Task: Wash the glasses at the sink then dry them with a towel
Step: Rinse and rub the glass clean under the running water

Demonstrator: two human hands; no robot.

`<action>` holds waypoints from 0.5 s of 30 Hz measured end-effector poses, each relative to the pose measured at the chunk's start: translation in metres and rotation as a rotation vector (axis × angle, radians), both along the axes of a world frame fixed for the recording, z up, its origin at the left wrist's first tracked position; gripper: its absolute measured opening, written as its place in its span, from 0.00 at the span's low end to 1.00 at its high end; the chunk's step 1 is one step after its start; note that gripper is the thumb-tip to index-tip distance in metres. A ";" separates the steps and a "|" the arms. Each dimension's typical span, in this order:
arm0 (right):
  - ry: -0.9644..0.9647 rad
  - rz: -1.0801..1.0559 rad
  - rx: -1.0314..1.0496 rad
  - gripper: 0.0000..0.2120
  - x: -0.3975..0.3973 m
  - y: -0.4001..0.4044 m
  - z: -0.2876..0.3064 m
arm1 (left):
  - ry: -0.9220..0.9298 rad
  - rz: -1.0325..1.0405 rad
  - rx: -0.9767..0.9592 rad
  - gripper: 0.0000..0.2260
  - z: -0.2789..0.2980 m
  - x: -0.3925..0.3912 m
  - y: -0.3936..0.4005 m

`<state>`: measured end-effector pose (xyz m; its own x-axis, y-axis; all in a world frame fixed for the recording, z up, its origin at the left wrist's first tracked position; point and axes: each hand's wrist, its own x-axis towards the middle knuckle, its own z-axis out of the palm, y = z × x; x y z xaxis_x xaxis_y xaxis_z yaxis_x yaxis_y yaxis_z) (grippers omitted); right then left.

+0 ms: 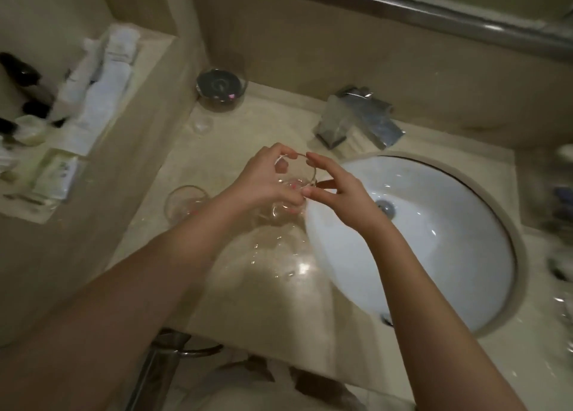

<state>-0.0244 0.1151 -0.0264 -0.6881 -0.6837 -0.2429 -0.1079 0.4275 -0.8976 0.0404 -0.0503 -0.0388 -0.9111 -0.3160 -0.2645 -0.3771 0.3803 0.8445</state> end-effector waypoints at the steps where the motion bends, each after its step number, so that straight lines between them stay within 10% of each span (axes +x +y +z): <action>1: -0.009 -0.033 -0.003 0.26 -0.004 0.011 0.001 | 0.015 0.022 0.066 0.34 -0.004 -0.004 0.012; 6: 0.025 -0.268 -0.087 0.09 -0.037 0.053 0.010 | 0.041 0.049 0.125 0.38 -0.024 -0.026 0.058; 15: 0.020 -0.608 -0.262 0.14 -0.140 0.035 -0.013 | 0.008 0.107 0.143 0.37 -0.042 -0.063 0.084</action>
<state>-0.1648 0.1497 -0.0395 -0.9727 -0.2070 -0.1047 0.0660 0.1856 -0.9804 -0.0224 0.0340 -0.0807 -0.8767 -0.3706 -0.3066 -0.4019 0.2143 0.8902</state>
